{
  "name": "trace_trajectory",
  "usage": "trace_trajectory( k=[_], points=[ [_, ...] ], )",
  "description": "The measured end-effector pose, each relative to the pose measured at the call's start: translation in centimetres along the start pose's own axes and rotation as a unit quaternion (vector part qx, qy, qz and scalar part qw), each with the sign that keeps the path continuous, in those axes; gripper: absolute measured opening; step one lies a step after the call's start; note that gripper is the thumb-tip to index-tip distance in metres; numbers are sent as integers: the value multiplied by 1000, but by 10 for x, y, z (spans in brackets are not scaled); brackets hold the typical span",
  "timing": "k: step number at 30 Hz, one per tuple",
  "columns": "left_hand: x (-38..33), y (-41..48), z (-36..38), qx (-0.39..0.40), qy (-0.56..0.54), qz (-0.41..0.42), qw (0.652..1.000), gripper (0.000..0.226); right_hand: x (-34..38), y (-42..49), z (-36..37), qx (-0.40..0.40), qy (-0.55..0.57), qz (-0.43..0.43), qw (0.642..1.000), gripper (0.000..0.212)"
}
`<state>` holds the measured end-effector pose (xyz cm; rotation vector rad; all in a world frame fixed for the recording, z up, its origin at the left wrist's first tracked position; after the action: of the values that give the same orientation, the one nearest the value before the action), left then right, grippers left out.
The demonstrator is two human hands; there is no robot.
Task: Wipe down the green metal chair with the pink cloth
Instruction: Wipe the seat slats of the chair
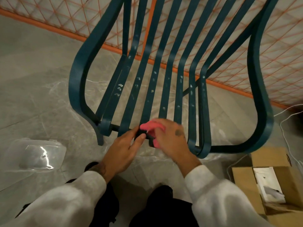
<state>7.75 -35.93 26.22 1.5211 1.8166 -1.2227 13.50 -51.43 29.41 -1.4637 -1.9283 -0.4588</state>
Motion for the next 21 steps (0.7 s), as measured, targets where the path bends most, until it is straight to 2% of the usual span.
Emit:
trace_trajectory(
  k=[1,3,5,6,7,11,13,16,19,21],
  points=[
    [0,1,-1,4,-23,-18,1000,49,3,7,-17,-30,28,25,999,28],
    [4,3,-2,15,-36,-45,998,53,-5,20,-36,-59,1,41,997,26],
    [5,6,0,24,-34,-49,998,55,-23,24,-36,25,-63,66,996,46],
    [5,6,0,21,-34,-52,998,55,-32,21,-28,73,-103,54,990,56],
    [4,6,0,15,-37,-53,998,55,-40,13,-17,84,-132,28,987,62],
    [3,4,2,-2,-58,-54,997,53,-35,-35,2,-34,-149,-80,985,65],
    [2,5,3,-6,-64,-58,996,53,-43,-46,10,-56,-162,-108,979,63],
    [-2,5,4,-10,-67,-65,996,53,-50,-27,12,5,-188,-53,981,63],
    [-6,4,5,-10,-48,-70,996,54,-41,14,-1,18,-158,8,987,67],
    [-9,4,6,-12,-33,-69,997,54,-34,29,-7,13,-156,15,988,67]
  ],
)
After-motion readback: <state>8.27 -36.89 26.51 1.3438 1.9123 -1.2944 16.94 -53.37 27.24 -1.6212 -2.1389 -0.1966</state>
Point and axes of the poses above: each hand's wrist, its own y-axis towards the middle knuckle, its own z-axis out of the palm, x = y × z, the point moved 1 cm from there along y, towards the middle knuckle, and after that the axes turned 5 degrees about -z, right-handed, at the moved point
